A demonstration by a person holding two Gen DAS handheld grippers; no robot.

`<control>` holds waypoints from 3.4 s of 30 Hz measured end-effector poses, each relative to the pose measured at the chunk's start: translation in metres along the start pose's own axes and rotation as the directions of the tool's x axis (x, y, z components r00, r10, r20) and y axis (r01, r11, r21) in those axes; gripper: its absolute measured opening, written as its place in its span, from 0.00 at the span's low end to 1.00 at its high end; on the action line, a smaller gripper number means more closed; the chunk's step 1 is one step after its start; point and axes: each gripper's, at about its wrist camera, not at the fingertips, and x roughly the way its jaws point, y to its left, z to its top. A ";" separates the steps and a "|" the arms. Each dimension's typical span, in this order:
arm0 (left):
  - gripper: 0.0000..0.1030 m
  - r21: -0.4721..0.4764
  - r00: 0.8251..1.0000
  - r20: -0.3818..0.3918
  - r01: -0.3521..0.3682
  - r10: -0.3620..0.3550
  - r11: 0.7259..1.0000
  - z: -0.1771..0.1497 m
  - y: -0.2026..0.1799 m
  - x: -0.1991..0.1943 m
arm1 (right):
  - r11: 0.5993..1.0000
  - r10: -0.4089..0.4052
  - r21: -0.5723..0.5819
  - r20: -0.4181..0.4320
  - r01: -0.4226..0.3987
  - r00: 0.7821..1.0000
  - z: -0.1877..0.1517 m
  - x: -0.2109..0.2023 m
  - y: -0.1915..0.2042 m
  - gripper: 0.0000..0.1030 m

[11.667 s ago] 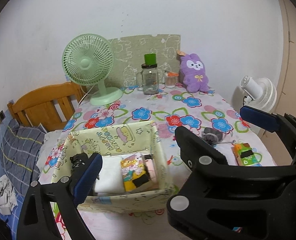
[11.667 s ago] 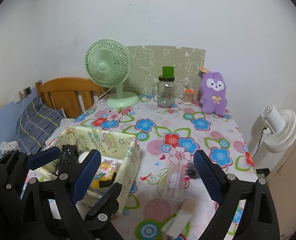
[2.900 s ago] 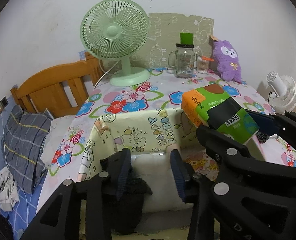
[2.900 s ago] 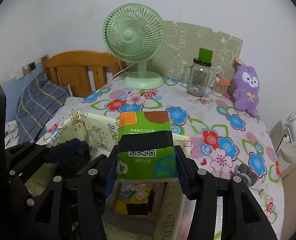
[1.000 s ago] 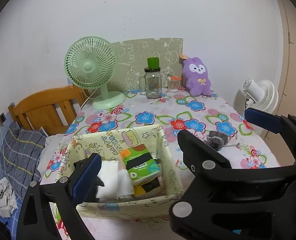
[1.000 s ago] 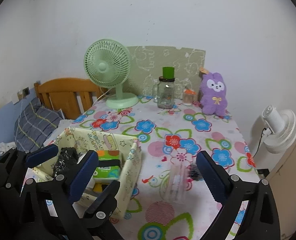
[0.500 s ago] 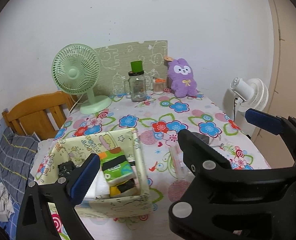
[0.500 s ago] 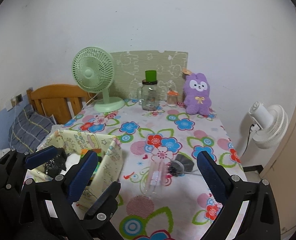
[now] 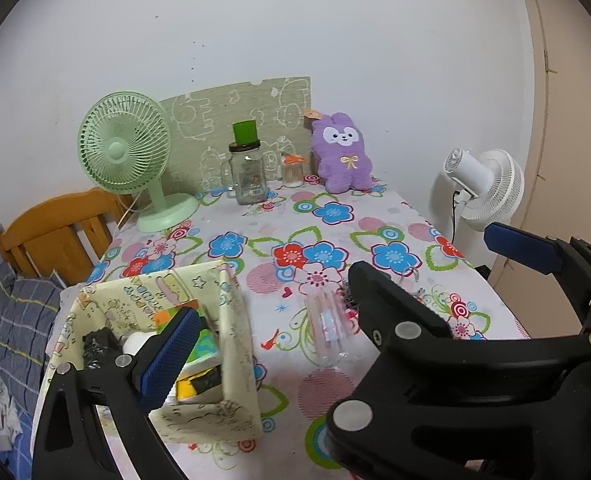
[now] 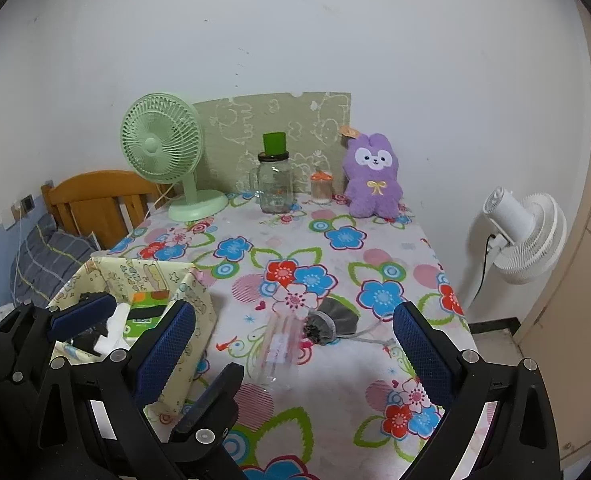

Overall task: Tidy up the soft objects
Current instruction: 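Move both open tools back toward the clear tube and grey pouch, then grasp the clear plastic tube with the left tool while the right tool grasps the grey drawstring pouch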

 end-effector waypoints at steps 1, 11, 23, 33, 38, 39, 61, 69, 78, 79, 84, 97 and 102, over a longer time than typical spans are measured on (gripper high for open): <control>0.98 0.000 1.000 -0.001 0.002 -0.002 1.000 0.000 -0.002 0.002 | 1.000 -0.001 0.002 0.001 0.001 1.000 0.000 0.001 -0.002 0.98; 0.98 -0.003 0.999 -0.021 0.031 -0.031 1.000 0.002 -0.017 0.020 | 1.000 -0.030 0.006 -0.008 0.030 1.000 -0.003 0.012 -0.022 0.98; 0.97 -0.003 0.998 -0.043 0.040 -0.040 0.999 0.002 -0.028 0.042 | 0.999 -0.038 0.010 -0.028 0.038 0.999 -0.006 0.032 -0.037 0.98; 0.91 -0.013 0.994 -0.090 0.057 -0.058 0.998 0.002 -0.035 0.066 | 0.998 -0.050 0.025 -0.071 0.052 0.996 -0.010 0.054 -0.050 0.98; 0.86 -0.036 0.991 -0.116 0.068 -0.072 0.997 0.000 -0.036 0.078 | 0.998 -0.056 0.022 -0.081 0.058 0.995 -0.013 0.064 -0.055 0.98; 0.85 -0.040 0.990 -0.122 0.071 -0.075 0.997 0.000 -0.036 0.081 | 0.998 -0.057 0.022 -0.083 0.059 0.995 -0.013 0.066 -0.055 0.98; 0.68 -0.062 0.963 -0.254 0.083 -0.096 0.995 -0.019 -0.031 0.131 | 0.999 -0.034 0.027 -0.207 0.040 0.978 -0.029 0.122 -0.063 0.98; 0.58 -0.083 0.945 -0.309 0.082 -0.104 0.993 -0.026 -0.024 0.148 | 0.999 -0.035 -0.003 -0.238 0.035 0.971 -0.032 0.137 -0.059 0.98; 0.40 -0.098 0.942 -0.320 0.073 -0.101 0.993 -0.028 -0.018 0.153 | 1.000 -0.024 -0.026 -0.258 0.018 0.966 -0.033 0.147 -0.054 0.98; 0.37 -0.104 0.941 -0.321 0.072 -0.103 0.992 -0.027 -0.017 0.153 | 0.999 -0.022 -0.031 -0.258 0.015 0.966 -0.033 0.149 -0.052 0.98; 0.34 -0.123 0.946 -0.313 0.044 -0.081 0.991 -0.022 -0.012 0.155 | 1.000 -0.008 -0.022 -0.255 0.002 0.967 -0.028 0.155 -0.049 0.98; 0.34 -0.125 0.947 -0.316 0.014 -0.053 0.992 -0.019 -0.008 0.168 | 1.000 0.012 -0.001 -0.298 -0.013 0.954 -0.029 0.182 -0.046 0.94; 0.34 -0.115 0.952 -0.304 0.006 -0.041 0.993 -0.019 -0.010 0.170 | 0.999 0.035 0.032 -0.336 -0.025 0.941 -0.033 0.191 -0.050 0.77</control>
